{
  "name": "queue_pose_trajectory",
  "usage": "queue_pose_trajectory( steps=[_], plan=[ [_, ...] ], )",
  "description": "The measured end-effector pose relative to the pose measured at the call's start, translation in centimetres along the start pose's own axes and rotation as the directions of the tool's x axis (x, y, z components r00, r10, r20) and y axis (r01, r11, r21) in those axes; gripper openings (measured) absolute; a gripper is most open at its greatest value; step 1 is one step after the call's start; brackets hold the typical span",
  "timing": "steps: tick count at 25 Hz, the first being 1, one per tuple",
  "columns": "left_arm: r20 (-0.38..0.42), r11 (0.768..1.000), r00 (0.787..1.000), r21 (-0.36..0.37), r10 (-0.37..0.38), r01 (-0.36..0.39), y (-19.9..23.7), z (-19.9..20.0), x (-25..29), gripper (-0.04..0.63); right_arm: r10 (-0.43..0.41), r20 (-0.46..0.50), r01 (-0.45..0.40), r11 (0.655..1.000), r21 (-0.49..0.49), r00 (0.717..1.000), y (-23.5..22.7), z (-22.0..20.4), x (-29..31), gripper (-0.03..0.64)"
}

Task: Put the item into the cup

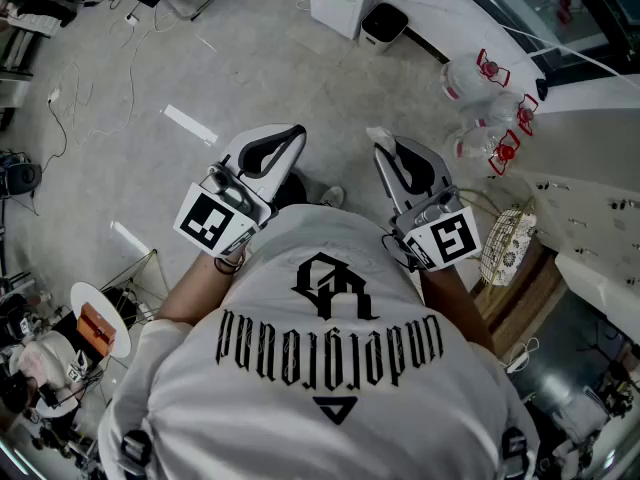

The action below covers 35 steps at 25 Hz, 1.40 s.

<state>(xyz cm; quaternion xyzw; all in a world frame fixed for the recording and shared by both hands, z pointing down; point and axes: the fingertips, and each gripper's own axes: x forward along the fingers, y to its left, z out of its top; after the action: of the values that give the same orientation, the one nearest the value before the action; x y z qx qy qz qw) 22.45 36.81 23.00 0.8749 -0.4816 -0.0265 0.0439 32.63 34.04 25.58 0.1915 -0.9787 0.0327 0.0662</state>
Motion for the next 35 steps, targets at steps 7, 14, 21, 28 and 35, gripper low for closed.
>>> queue_pose_trajectory(
  steps=[7,14,21,28,35],
  plan=[
    [-0.001,1.000,1.000,0.006,0.020,-0.020,2.2,0.1,-0.2,0.015,-0.035,0.003,0.035,0.999,-0.019,0.999,-1.1,0.0,0.9,0.063],
    [-0.004,0.999,0.999,0.000,0.037,-0.037,5.6,0.4,-0.5,0.015,-0.063,0.003,0.063,0.998,-0.016,0.998,-2.1,0.6,3.2,0.063],
    [0.004,1.000,1.000,-0.016,0.026,-0.026,10.6,0.5,-1.0,0.015,-0.068,-0.004,0.067,0.997,-0.030,0.998,-2.6,1.5,8.2,0.063],
    [0.012,1.000,1.000,-0.015,-0.002,0.003,17.5,1.5,-2.0,0.015,-0.101,-0.009,0.101,0.994,-0.041,0.995,-2.9,3.1,14.6,0.063],
    [0.008,0.999,0.999,-0.027,-0.038,0.038,23.3,2.0,-3.3,0.014,-0.140,-0.009,0.140,0.989,-0.047,0.990,-2.8,4.7,20.2,0.063]
  ],
)
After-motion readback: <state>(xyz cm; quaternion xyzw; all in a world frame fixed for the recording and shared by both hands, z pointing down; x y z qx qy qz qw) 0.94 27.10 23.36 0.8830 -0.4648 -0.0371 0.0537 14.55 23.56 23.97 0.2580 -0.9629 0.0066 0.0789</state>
